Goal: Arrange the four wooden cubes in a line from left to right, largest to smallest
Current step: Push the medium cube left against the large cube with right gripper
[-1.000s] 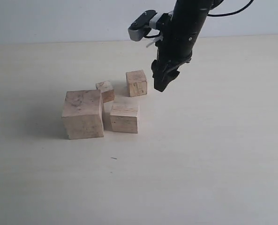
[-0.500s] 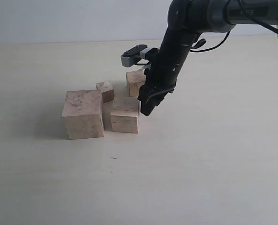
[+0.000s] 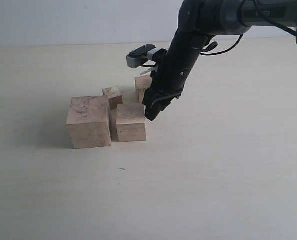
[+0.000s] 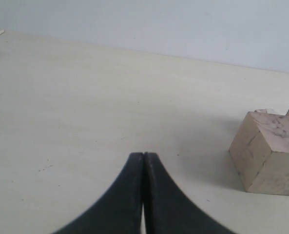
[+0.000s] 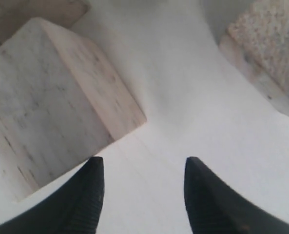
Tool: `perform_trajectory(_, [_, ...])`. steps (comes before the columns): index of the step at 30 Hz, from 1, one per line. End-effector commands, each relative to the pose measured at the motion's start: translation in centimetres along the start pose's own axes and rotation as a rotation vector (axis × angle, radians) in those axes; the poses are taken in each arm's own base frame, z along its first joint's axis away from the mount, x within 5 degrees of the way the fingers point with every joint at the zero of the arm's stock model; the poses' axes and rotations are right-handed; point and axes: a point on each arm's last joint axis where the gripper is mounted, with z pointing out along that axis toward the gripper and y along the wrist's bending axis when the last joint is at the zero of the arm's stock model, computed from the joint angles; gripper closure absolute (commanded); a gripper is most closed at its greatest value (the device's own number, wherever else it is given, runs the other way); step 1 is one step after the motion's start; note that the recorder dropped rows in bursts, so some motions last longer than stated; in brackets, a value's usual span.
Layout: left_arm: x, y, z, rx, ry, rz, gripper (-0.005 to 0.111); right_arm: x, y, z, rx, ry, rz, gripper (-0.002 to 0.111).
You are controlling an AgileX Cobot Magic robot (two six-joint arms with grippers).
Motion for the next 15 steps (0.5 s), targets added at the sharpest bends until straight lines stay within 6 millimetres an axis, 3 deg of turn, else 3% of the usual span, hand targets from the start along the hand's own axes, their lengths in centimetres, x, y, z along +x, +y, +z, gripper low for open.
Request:
perform_trajectory(1, [0.05,-0.01,0.01,0.003,-0.006,-0.001,0.107,-0.64,0.77,-0.12,-0.033,-0.04,-0.013,0.06])
perform_trajectory(15, [0.05,-0.01,0.01,0.003,-0.006,-0.001,0.107,-0.67,1.31,-0.03,-0.064,-0.029,-0.027,0.06])
